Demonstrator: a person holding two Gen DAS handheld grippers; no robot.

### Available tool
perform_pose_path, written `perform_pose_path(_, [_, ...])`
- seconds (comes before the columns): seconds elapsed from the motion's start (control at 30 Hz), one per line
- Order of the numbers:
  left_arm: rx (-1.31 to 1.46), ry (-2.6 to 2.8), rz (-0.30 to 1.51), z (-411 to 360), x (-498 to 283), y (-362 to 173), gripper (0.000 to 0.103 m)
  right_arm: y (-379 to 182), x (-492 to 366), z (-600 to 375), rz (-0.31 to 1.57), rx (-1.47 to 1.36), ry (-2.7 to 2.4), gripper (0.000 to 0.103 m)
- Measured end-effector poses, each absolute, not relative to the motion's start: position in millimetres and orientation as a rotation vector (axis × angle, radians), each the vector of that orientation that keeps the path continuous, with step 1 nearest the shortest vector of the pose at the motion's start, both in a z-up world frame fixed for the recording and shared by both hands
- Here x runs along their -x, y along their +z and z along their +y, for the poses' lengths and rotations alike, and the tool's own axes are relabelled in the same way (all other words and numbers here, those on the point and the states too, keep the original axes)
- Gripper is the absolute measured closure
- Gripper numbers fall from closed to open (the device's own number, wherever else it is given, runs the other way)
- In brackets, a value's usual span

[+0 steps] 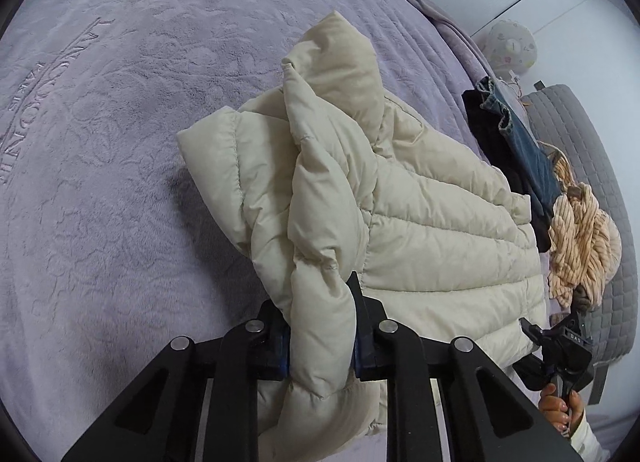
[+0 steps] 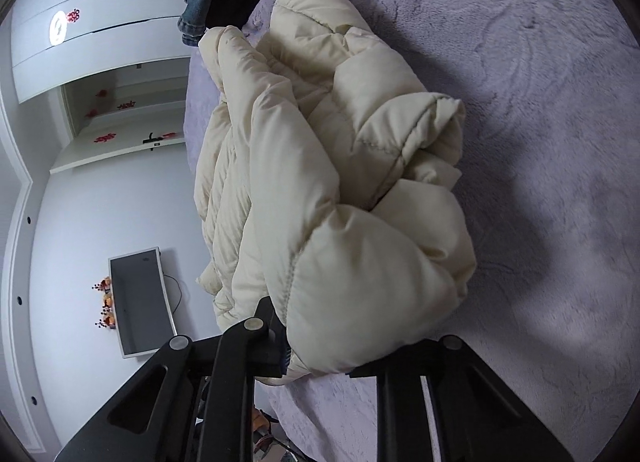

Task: Fold large clothes

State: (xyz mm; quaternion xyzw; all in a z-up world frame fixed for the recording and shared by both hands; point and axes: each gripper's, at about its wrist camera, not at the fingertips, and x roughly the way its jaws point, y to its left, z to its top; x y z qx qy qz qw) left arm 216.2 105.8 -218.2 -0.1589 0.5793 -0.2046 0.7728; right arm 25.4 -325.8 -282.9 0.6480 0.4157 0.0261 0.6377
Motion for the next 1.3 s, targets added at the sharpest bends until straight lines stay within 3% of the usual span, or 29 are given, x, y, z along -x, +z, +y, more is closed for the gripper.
perform_pose_path(0.4, [0.327, -0.413, 1.309, 116.4, -159.5, -221.9, 0.080, -274.8, 25.2, -314.9, 1.017, -1.476, 0.027, 0.083])
perform_pose_path(0.6, [0.309, -0.362, 1.310, 105.8, -164.8, -228.5, 0.080, -264.9, 8.0, -313.7, 1.072, -1.377, 0.010, 0.077])
perform_pose_path(0.73, [0.294, -0.345, 1.313, 102.3, -165.3, -228.7, 0.079, -254.1, 7.7, -312.4, 1.135, -1.299, -0.024, 0.050])
perform_pose_path(0.8, [0.294, -0.327, 1.319, 103.8, -164.9, -228.8, 0.072, -245.2, 10.7, -311.9, 1.152, -1.260, -0.036, 0.042])
perform_pose_path(0.93, [0.274, -0.260, 1.322, 105.7, -165.7, -227.4, 0.055, -227.4, 15.8, -308.4, 1.202, -1.199, -0.037, 0.042])
perform_pose_path(1.3, [0.198, -0.227, 1.330, 98.5, -165.1, -217.2, 0.053, -170.9, 4.3, -249.3, 1.246, -0.946, 0.102, 0.042])
